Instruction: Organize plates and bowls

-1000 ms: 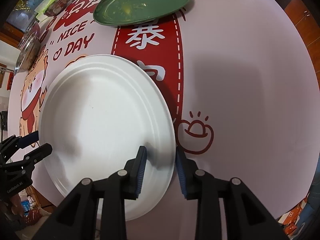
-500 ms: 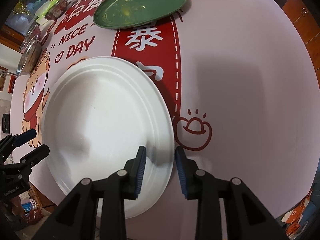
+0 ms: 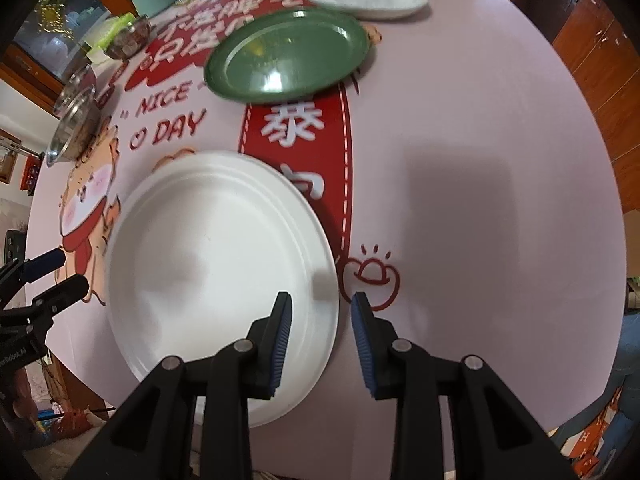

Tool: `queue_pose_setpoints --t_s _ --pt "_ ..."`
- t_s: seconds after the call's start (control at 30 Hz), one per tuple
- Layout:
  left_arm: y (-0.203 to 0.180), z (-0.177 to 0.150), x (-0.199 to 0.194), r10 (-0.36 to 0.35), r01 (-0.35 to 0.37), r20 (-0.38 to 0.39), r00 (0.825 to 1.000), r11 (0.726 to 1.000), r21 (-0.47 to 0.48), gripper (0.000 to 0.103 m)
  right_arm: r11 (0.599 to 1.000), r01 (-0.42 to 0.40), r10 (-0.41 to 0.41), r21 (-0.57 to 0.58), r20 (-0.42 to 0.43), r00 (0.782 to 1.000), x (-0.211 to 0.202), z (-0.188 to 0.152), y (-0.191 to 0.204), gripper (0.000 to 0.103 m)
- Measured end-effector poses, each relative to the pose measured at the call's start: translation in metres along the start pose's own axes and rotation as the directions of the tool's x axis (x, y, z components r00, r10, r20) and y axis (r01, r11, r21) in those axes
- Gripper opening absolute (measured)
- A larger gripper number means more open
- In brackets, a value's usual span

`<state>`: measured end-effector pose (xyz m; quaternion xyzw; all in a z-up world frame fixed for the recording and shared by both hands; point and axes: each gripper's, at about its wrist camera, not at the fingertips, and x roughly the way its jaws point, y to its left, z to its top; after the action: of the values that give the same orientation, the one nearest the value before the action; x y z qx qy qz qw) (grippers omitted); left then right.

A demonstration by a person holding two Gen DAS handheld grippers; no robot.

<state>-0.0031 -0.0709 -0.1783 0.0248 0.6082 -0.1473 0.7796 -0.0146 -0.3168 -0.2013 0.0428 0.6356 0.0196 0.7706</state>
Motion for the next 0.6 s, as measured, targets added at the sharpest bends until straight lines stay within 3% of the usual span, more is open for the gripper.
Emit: queue_pose_setpoints --t_s 0.17,0.3,0.47,0.6 --pt "-0.01 0.026 -0.028 -0.019 0.018 0.053 0.998 1.0 0.019 0.07 1.0 -0.017 0.017 -0.005 0.076 0.997 -0.03 0.015 0.0 0.037" --pt "-0.024 0.055 -0.063 -0.029 0.021 0.138 0.99 0.998 0.061 0.07 1.0 -0.017 0.014 0.018 0.156 0.988 -0.058 0.028 -0.006 0.041" --pt "-0.048 0.089 -0.108 -0.037 0.002 0.257 0.966 0.99 0.139 0.072 1.0 -0.019 0.013 0.019 0.282 0.959 -0.102 0.044 -0.014 0.041" --pt "-0.067 0.115 -0.133 -0.042 -0.024 0.357 0.933 0.983 0.18 0.073 0.999 -0.036 0.023 0.03 0.368 0.93 -0.131 0.059 -0.02 0.041"
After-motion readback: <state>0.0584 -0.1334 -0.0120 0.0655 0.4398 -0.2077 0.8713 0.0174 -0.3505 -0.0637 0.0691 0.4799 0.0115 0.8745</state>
